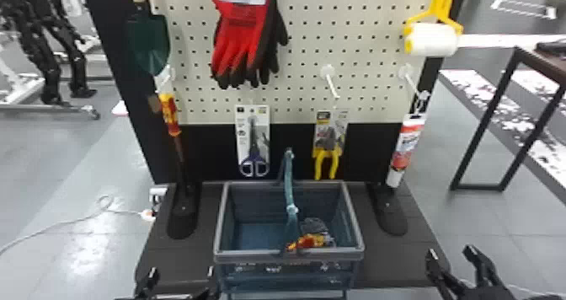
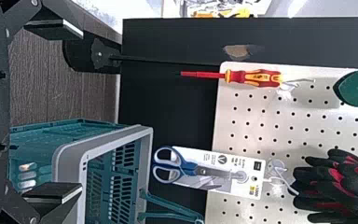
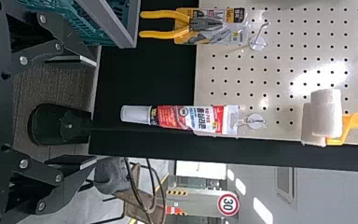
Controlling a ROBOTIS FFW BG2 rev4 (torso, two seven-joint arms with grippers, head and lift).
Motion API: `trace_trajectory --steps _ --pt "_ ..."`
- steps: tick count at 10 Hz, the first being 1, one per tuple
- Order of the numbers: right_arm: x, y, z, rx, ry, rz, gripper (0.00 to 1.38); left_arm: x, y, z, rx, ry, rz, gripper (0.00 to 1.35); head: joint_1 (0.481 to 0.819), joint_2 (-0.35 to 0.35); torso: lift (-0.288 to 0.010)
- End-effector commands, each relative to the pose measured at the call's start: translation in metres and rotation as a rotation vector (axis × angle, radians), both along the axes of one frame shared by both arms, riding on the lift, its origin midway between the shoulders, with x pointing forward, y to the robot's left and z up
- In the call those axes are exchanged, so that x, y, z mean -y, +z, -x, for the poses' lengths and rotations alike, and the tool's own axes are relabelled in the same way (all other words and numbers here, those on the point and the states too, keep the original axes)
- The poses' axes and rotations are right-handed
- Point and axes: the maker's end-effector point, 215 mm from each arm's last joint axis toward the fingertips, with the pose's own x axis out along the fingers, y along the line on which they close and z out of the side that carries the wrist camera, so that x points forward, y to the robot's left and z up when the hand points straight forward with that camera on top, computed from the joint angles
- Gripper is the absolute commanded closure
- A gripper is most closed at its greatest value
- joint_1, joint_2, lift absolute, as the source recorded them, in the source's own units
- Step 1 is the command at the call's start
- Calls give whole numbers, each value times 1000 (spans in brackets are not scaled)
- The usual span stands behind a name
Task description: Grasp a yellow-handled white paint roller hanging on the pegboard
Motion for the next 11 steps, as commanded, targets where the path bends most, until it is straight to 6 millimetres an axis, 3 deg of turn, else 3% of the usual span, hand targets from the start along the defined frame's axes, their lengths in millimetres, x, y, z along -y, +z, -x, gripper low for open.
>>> trace_trajectory --steps 1,7,9,11 --pt "1 -2 1 -4 -6 -11 530 -1 0 0 1 2 0 153 549 0 -100" --pt "4 -1 -3 -15 -16 -28 524 0 0 0 0 0 -1 153 549 0 -100" --pt "4 12 -14 -25 -13 -28 515 -1 1 -1 2 0 -3 153 549 0 -100" --pt "3 41 -34 -25 -7 -22 512 0 0 0 -1 -2 -3 153 549 0 -100"
